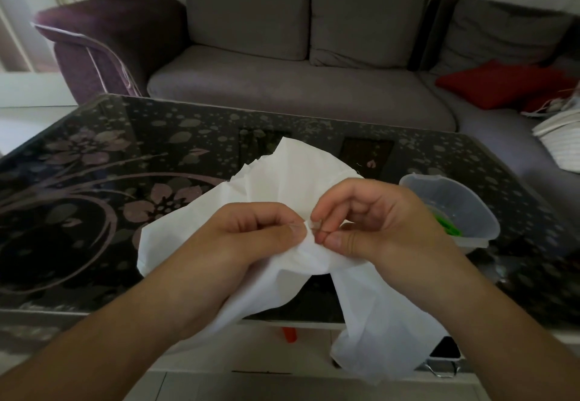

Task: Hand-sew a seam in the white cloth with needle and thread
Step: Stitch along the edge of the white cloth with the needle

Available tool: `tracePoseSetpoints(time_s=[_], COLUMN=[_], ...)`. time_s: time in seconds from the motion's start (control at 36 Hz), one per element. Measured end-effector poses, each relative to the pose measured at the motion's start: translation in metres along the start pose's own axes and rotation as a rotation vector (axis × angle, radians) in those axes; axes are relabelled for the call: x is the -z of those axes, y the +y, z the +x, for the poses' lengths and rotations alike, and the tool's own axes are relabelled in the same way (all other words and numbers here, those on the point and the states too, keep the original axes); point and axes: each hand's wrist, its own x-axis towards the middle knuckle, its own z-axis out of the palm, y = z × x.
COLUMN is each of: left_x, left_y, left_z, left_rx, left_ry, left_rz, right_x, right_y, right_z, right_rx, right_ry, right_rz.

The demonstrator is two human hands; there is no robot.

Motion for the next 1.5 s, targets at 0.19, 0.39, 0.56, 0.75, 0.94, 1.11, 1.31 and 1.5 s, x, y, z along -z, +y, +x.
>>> tracePoseSetpoints(time_s=[0.19,0.39,0.56,0.75,0.94,1.11,1.31,1.5], left_x=[-0.003,-0.007,-0.006,-0.005,-0.003,0.000,-0.002,-0.004], left_y=[0.001,0.003,0.002,0.002,-0.002,-0.002,-0.002,-0.002], left_z=[0.004,0.003,0.005,0.006,0.008,0.007,0.006,0.007], left_rx=[0.038,0.041,0.046,0.035,0.000,-0.059,-0.092,-0.089], left_ry=[0.011,0.080,0.101,0.109,0.112,0.087,0.113,0.135], left_rz=[-0.036,-0.027,0.053,0.076,0.244,0.264,0.345,0.400], right_x=[0.001,0.000,-0.008,-0.006,-0.010,-0.015,-0.016,-0.014], right_y=[-0.002,-0.003,-0.004,-0.002,-0.004,-0.002,-0.001,0.002], right_z=[0.000,0.000,-0.002,0.000,-0.002,0.000,-0.001,-0.001], right_rx=[-0.065,-0.039,-0.010,0.025,0.221,0.180,0.166,0.037], right_ry=[0.047,0.091,0.148,0.135,0.090,0.097,0.180,0.232], right_rz=[0.010,-0.028,-0.070,-0.303,-0.312,-0.208,0.082,0.513])
